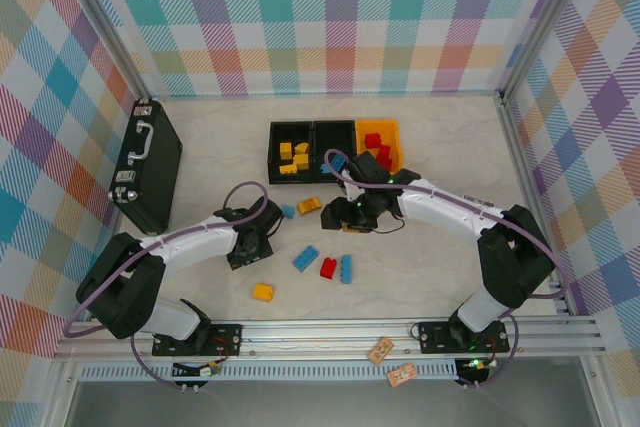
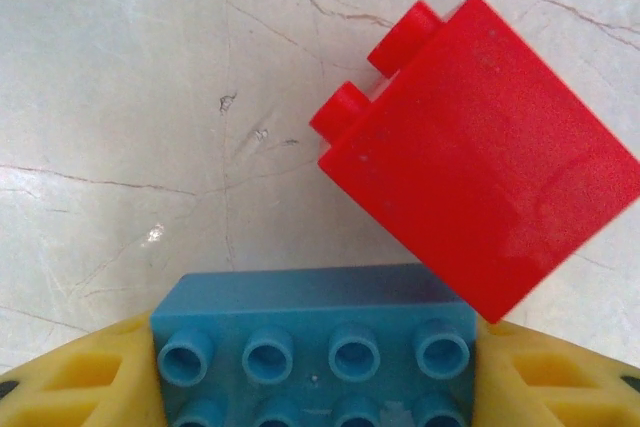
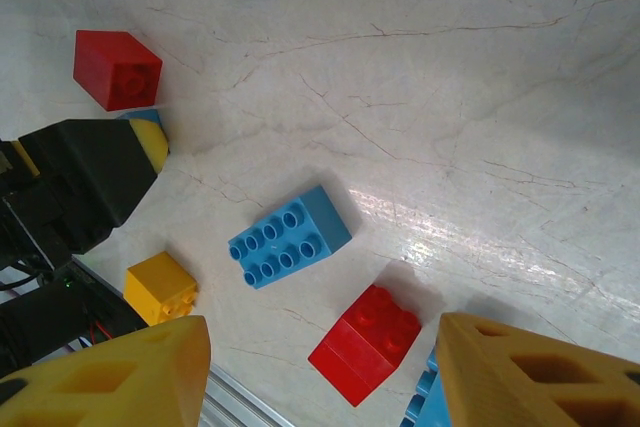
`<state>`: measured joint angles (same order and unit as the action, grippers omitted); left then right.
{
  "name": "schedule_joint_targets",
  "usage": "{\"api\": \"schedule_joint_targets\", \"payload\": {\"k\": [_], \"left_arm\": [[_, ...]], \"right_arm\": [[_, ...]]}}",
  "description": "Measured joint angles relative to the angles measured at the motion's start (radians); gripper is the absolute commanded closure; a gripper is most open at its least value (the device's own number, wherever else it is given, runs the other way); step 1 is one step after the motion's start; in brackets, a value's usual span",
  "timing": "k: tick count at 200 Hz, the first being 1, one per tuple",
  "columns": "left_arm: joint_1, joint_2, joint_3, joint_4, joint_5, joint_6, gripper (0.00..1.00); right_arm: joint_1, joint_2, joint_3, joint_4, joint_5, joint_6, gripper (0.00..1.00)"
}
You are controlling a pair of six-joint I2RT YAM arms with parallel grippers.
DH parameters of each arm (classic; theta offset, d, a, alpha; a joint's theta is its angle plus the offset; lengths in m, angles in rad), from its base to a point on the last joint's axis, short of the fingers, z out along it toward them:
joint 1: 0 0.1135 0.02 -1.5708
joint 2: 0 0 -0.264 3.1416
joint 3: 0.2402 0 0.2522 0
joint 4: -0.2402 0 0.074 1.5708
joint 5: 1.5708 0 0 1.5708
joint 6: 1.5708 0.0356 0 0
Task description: Sort the legos into containers by color
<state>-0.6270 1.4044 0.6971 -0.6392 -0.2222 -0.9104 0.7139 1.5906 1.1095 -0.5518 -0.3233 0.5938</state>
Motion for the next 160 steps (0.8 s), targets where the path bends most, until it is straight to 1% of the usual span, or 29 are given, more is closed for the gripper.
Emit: {"api": "schedule_joint_targets", "payload": {"k": [33, 85, 112, 160], "left_arm": [[0.000, -0.050, 0.025, -0.051, 0.013, 0.025, 0.52], [-0.001, -0.056, 0.207, -0.096, 0.031, 0.087, 0.52], [-0.005, 0.016, 0.322, -0.096, 0.046, 0.126, 0.52], [-0.012, 0.222, 0.570, -0.111, 0.081, 0.203, 0.52]], "right_arm": [[0.000, -0.008, 0.000, 0.003, -0.002, -0.001, 0.39], [-0.010, -0.046, 0.000, 0.003, 0.002, 0.000, 0.39], [-0.040, -0.111, -0.022, 0.006, 0.010, 0.003, 0.39], [-0.126, -0.222, -0.096, -0.003, 0.035, 0.023, 0.39]]}}
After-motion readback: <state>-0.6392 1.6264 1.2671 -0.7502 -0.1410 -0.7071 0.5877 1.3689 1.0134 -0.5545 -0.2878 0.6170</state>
